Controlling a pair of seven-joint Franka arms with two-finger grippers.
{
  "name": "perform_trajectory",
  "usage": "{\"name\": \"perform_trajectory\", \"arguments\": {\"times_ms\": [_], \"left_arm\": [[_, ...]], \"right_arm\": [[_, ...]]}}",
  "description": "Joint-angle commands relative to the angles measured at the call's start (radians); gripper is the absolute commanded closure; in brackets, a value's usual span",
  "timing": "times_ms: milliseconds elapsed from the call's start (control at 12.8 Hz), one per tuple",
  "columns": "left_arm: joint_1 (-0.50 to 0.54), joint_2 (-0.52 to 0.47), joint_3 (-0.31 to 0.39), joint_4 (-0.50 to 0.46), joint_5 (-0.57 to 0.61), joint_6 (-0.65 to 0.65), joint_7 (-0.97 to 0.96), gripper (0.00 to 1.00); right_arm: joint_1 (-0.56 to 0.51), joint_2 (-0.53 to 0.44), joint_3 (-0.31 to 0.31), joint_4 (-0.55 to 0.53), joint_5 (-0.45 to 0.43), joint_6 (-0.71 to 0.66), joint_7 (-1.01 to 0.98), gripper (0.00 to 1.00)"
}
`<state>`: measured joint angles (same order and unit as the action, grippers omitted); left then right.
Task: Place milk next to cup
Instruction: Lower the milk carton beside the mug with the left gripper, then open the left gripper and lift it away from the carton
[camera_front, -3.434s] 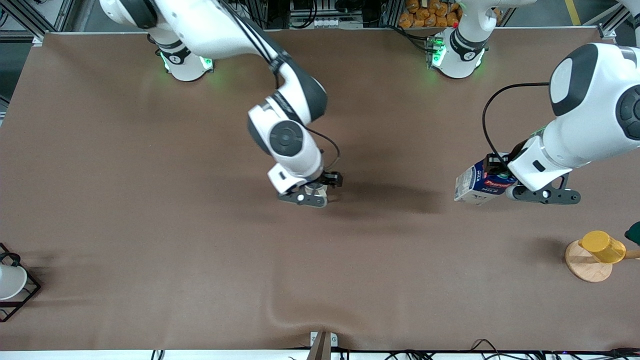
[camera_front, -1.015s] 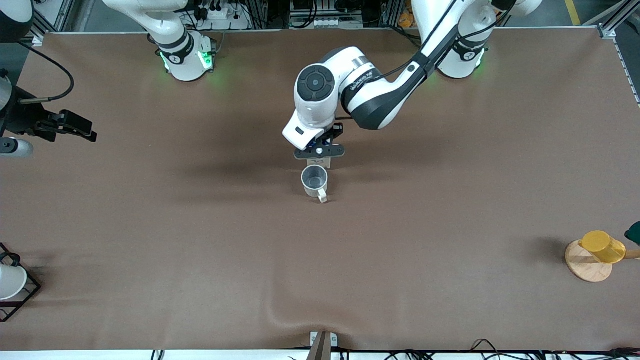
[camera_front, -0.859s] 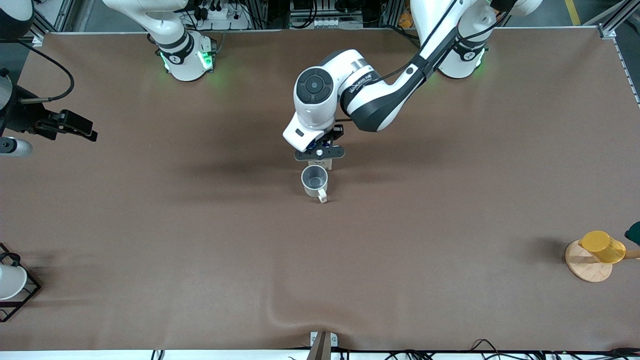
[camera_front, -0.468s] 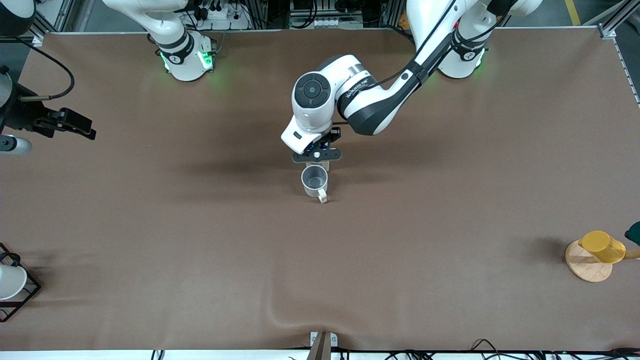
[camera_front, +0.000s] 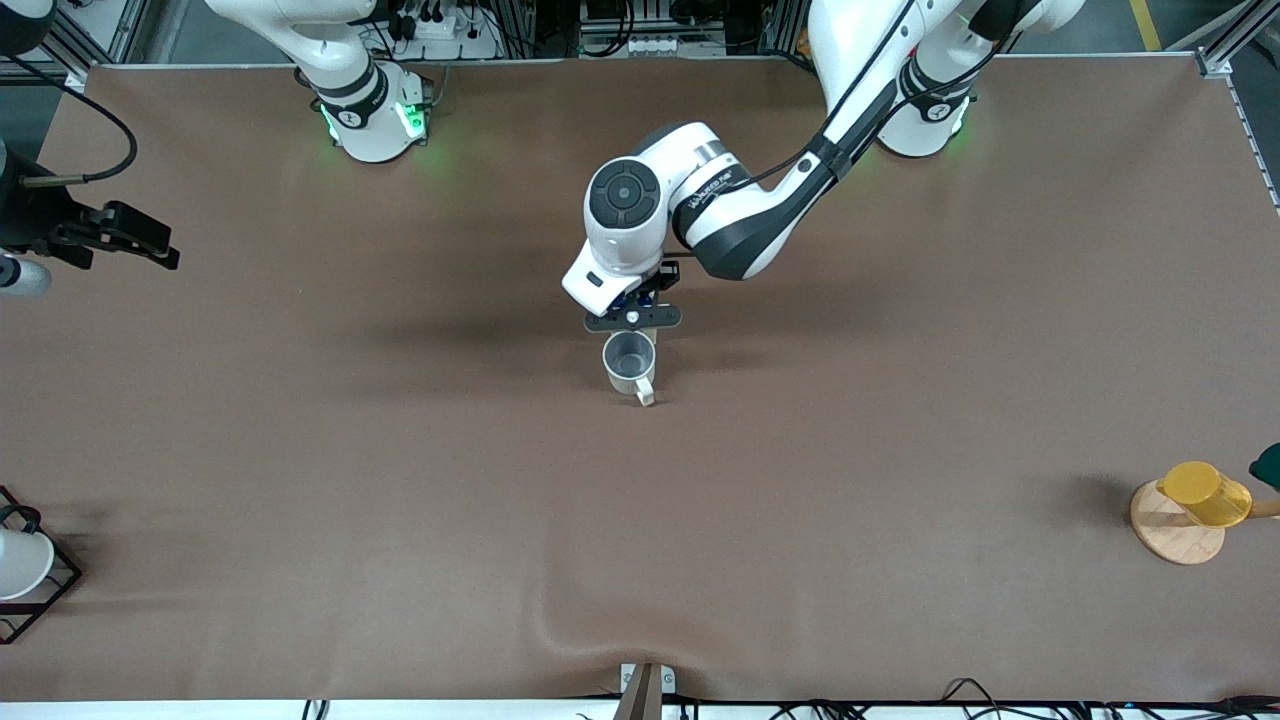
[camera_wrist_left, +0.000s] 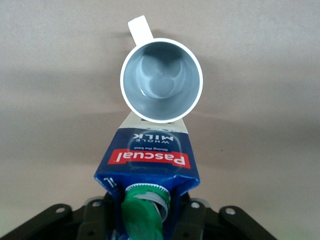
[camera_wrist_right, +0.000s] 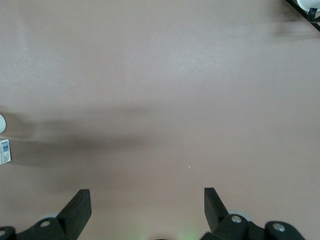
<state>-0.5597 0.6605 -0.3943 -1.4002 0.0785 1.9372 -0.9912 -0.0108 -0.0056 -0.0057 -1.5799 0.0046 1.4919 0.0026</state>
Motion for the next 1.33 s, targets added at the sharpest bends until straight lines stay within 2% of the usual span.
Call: {"name": "perform_trajectory", "arguments": {"times_ms": [0, 234, 312, 390, 702, 1015, 1249], "left_arm": [[-0.006, -0.022, 0.005, 0.023, 0.027, 0.005, -0.012, 0.00], [0.009, -0.149, 0.003, 0.021, 0.018, -0.033, -0.009, 0.00], [0.032, -0.191, 0.003, 0.023, 0.018, -0.091, -0.001, 0.00], [0.087, -0.223, -0.009, 0.024, 0.018, -0.153, 0.008, 0.00], [0.303, -0.428, -0.005, 0.024, -0.026, -0.259, 0.167, 0.00], [0.495, -0.512, 0.003, 0.014, -0.013, -0.365, 0.417, 0.00], [0.636, -0.530, -0.004, 0.006, -0.040, -0.399, 0.574, 0.00]], "right_arm": [[-0.020, -0.010, 0.018, 0.001, -0.014, -0.012, 0.002, 0.00], [-0.024, -0.008, 0.016, 0.004, -0.018, -0.001, 0.001, 0.00], [-0.024, -0.007, 0.016, 0.008, -0.018, -0.001, 0.001, 0.00], [-0.021, -0.007, 0.016, 0.008, -0.017, -0.001, 0.001, 0.00], [-0.020, -0.004, 0.016, 0.009, -0.018, 0.007, 0.002, 0.00], [-0.024, -0.004, 0.016, 0.011, -0.020, 0.016, 0.001, 0.00], [-0.024, -0.004, 0.016, 0.014, -0.018, 0.018, 0.001, 0.00]]}}
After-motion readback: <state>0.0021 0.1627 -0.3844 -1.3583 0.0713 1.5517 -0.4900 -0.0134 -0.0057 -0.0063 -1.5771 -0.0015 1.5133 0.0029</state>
